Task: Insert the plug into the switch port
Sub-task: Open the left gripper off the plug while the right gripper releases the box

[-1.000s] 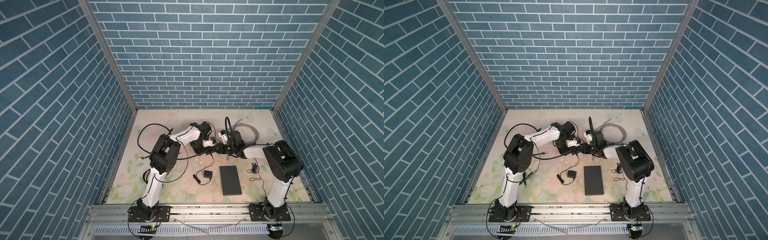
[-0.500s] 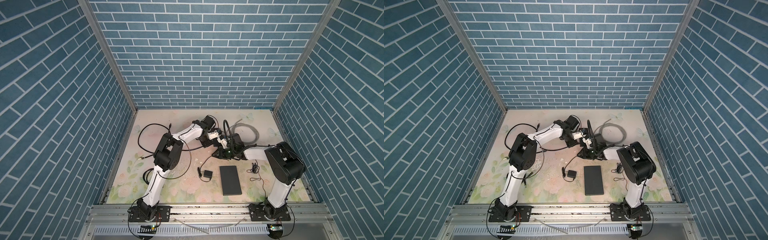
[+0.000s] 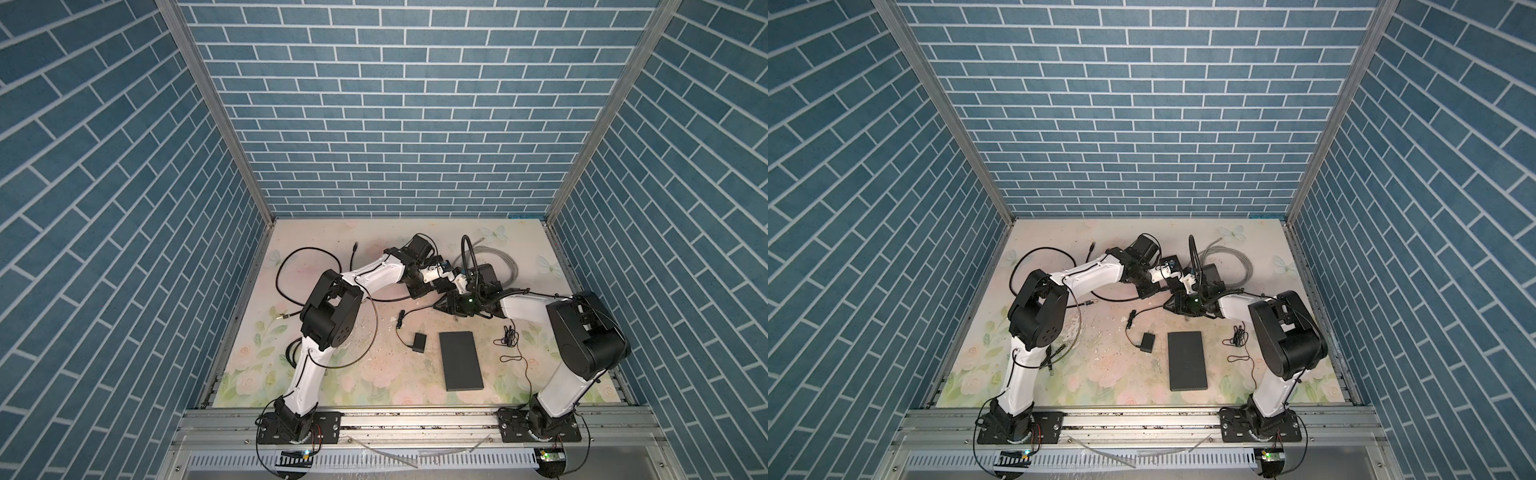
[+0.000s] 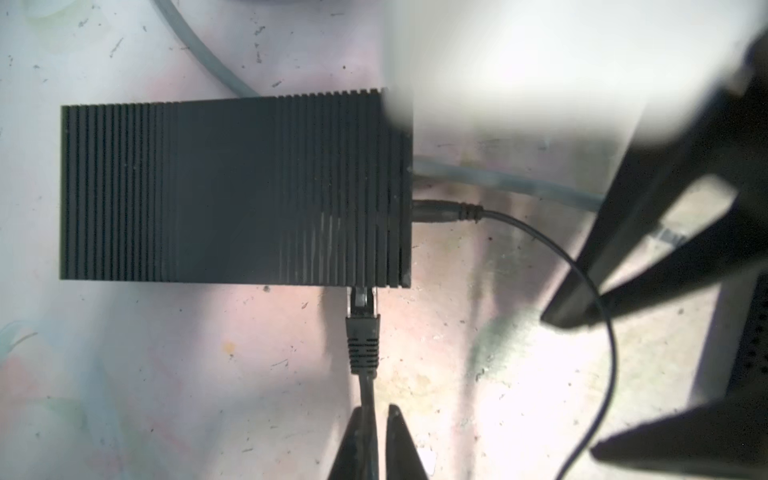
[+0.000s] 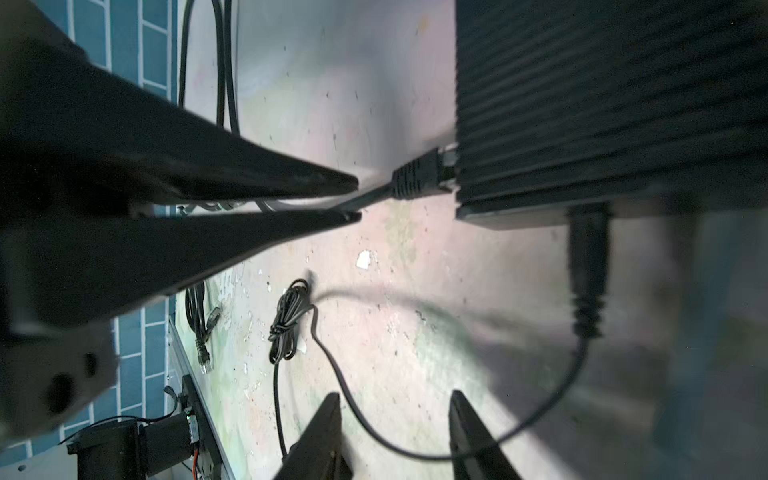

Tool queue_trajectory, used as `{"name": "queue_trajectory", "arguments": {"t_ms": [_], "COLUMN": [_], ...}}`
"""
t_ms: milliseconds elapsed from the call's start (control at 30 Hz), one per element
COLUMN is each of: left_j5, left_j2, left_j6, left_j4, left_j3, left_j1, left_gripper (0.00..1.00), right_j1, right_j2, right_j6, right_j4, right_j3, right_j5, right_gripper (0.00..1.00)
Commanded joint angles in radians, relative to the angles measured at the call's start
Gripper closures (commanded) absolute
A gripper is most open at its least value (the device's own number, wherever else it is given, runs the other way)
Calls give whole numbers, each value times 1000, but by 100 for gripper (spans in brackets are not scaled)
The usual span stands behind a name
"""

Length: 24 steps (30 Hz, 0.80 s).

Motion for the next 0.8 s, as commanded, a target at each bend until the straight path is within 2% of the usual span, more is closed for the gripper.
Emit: {"name": "queue_trajectory", "arguments": {"t_ms": [0,267,333,367,400,500,600,667,733,767], "left_j5": [-19,-61,-64,-68,-76,-118,-146,-222,-325,-308], "left_j2": [-22,-109,-153,-169,-184,-221,-262,-296,-318,-321], "left_j6": [46,-11,-16,-18,-19,-25,-93,-210,-379,-408], "left_j4": [-45,46,60,62,61,59,107,196,252,251], "left_j3": [-22,-91,-96,-95,-92,-88,-101,-136,-140,-131], "left_j1": [5,22,22,22,24,36,69,96,127,149], "left_gripper": [84,72,64,35,1,0,0,0,0,0], "right_j1": [-29,-86,-89,-90,-90,-89,-90,-90,-90,-90], "right_j2": [-62,-75,-68,-65,-61,-51,-54,-61,-62,-61], "right_j6": [-53,-59,-59,-59,-59,-55,-49,-48,-48,-50], "right_j4": [-49,-70,-69,-69,-67,-61,-55,-57,-67,-70], "right_j3": [-27,7,27,34,41,54,56,58,65,71], "right_j5": [26,75,81,82,84,93,120,147,178,195], "right_gripper": [54,48,48,48,48,48,48,48,48,48]}}
